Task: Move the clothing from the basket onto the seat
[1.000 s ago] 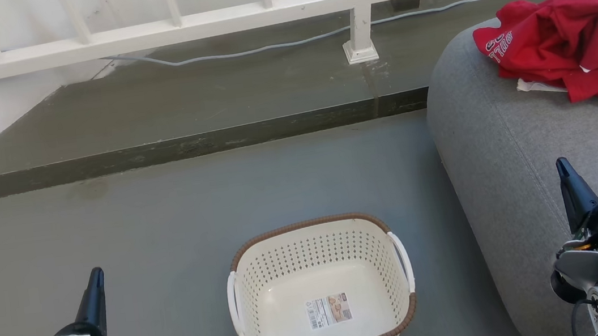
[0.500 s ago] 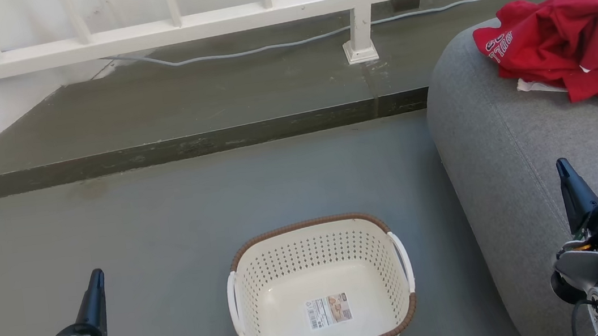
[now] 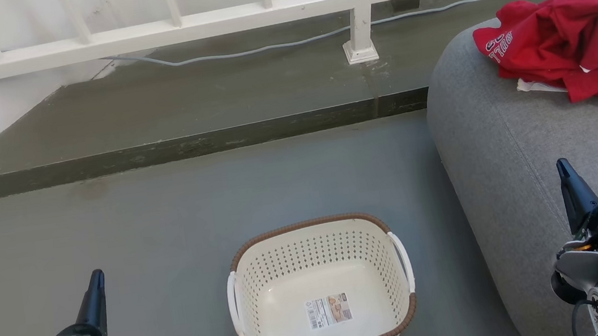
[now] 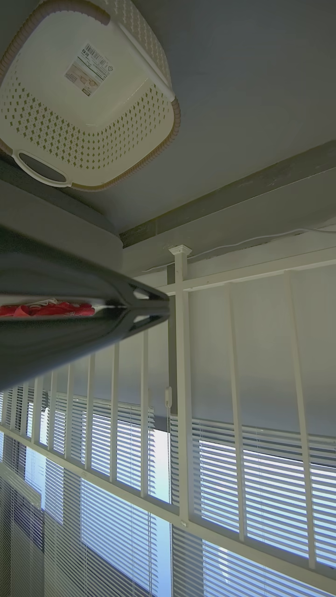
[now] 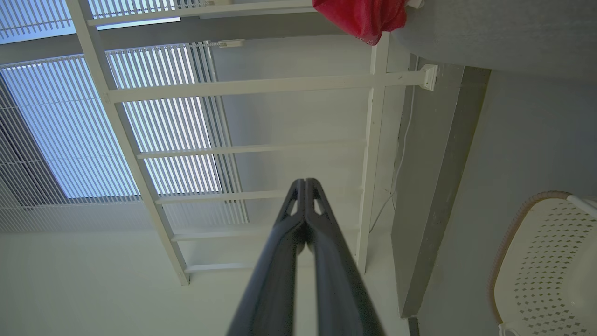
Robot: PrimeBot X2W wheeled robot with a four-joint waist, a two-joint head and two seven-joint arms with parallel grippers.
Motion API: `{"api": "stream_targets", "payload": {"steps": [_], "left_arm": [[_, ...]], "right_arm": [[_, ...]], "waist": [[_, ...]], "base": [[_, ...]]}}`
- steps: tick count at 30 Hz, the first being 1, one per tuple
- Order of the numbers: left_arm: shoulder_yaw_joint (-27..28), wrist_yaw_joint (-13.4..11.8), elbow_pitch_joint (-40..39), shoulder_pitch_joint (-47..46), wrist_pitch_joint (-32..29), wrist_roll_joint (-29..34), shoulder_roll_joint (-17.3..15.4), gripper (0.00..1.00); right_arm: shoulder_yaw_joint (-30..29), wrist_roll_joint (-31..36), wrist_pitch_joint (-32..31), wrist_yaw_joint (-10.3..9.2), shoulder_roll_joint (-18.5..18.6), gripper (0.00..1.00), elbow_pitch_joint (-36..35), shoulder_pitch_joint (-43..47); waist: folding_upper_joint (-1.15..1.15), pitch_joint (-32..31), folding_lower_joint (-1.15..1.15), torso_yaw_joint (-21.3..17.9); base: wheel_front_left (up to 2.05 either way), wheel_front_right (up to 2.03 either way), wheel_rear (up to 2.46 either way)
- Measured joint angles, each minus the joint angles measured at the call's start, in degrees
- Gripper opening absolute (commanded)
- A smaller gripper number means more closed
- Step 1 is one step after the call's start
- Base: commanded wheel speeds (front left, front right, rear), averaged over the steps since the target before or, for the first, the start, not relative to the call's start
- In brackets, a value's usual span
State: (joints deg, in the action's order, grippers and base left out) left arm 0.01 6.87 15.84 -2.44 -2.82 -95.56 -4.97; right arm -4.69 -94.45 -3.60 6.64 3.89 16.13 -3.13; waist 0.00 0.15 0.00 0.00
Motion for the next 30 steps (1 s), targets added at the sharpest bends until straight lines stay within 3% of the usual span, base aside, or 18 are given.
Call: {"api": "stream_targets", "payload": {"steps": [30], "left_arm": [[0.12, 0.12, 0.10, -0.08, -0.15, 0.00, 0.05, 0.00]], "right_arm": [[-0.14, 0.00, -0.07, 0.08, -0.01, 0.00, 0.03, 0.00]], "waist": [[0.00, 0.00, 0.00, 0.00]], "base": [[0.00, 0.00, 0.00]]}}
